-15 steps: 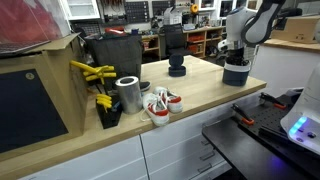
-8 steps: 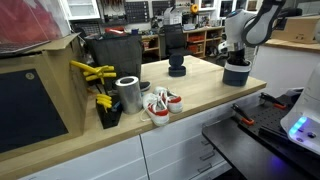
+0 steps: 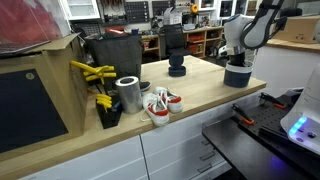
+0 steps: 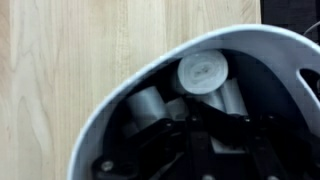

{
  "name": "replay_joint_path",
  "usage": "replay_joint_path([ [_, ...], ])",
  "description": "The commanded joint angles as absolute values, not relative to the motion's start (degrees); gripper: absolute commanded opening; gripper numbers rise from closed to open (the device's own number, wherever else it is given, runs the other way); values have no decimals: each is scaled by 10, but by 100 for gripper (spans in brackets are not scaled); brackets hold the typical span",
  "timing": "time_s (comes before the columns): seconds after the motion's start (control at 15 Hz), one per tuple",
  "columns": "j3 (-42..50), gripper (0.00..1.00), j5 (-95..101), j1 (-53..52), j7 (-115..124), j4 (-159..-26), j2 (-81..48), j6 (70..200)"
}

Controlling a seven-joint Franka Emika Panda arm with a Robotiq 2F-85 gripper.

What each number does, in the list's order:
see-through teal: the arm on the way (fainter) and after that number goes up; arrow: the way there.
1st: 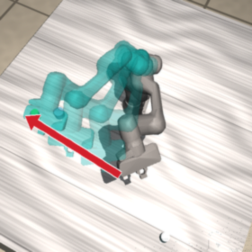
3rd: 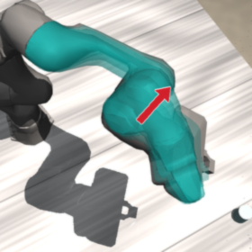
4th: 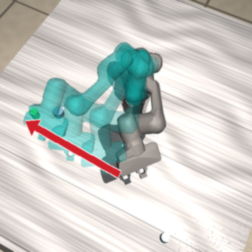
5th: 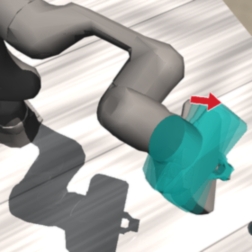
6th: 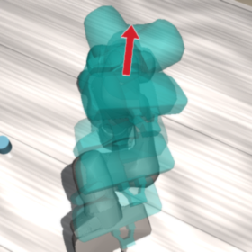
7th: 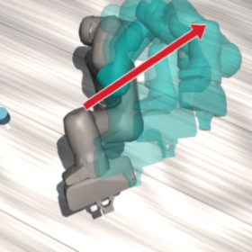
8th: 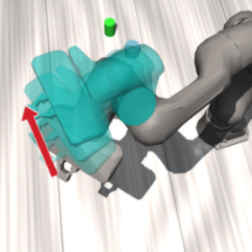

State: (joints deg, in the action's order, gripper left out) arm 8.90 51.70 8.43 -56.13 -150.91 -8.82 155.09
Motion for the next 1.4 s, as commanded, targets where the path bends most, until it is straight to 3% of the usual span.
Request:
replay_joint_path([
  [0.0, 78, 1, 466, 93, -571, -1502, -111, 1542],
  [0.4, 61, 1, 310, 91, -670, -1505, -45, 1510],
  [1.27, 62, 2, 229, 66, -680, -1486, 37, 1431],
  [1.33, 61, 30, 237, 65, -675, -1490, 33, 1434],
])
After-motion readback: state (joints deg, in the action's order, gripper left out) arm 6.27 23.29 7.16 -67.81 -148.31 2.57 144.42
